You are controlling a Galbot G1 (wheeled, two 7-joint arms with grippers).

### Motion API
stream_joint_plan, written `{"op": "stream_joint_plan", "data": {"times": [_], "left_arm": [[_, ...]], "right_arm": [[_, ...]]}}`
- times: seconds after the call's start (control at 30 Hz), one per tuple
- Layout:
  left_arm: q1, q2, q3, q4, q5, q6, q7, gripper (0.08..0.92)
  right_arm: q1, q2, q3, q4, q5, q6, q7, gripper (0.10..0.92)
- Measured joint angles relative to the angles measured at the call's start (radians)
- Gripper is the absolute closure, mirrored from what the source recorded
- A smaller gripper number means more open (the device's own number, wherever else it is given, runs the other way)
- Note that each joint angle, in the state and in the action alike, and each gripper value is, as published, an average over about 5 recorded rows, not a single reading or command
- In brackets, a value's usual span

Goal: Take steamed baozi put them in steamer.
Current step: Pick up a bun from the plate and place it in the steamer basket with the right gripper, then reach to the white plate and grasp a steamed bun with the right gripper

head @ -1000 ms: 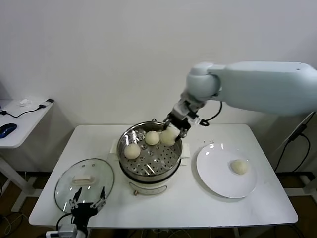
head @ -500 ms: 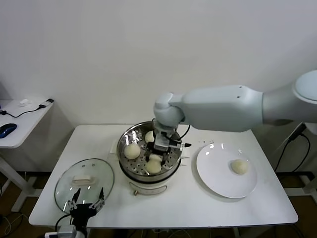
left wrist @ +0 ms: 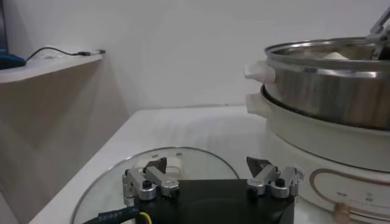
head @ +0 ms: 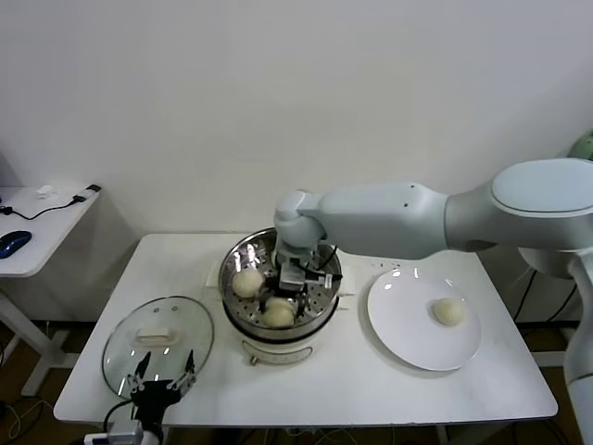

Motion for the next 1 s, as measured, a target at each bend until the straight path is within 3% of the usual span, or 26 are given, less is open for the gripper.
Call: {"op": "stream_joint_plan", "data": {"times": [0.47,0.7,1.0], "left_arm": [[-0.007,-0.003,0.008,-0.001,0.001,0.001,0.002,0.177],[-0.011,0.002,0.002,0.009,-0.004,-0.004,0.002,0.177],[-0.018,0.002,-0.002,0.012,-0.003,0.004,0.008,0.177]], "right_arm": [[0.164,-0.13,0.016,-0.109,0.187,0.006,-0.088,0.203],[0.23,-0.313,-0.07,-0.152,0.275,-0.134,-0.102,0.202],[0.173,-0.568,-0.132,-0.149,0.278,-0.323,-0.087,0.203]]}}
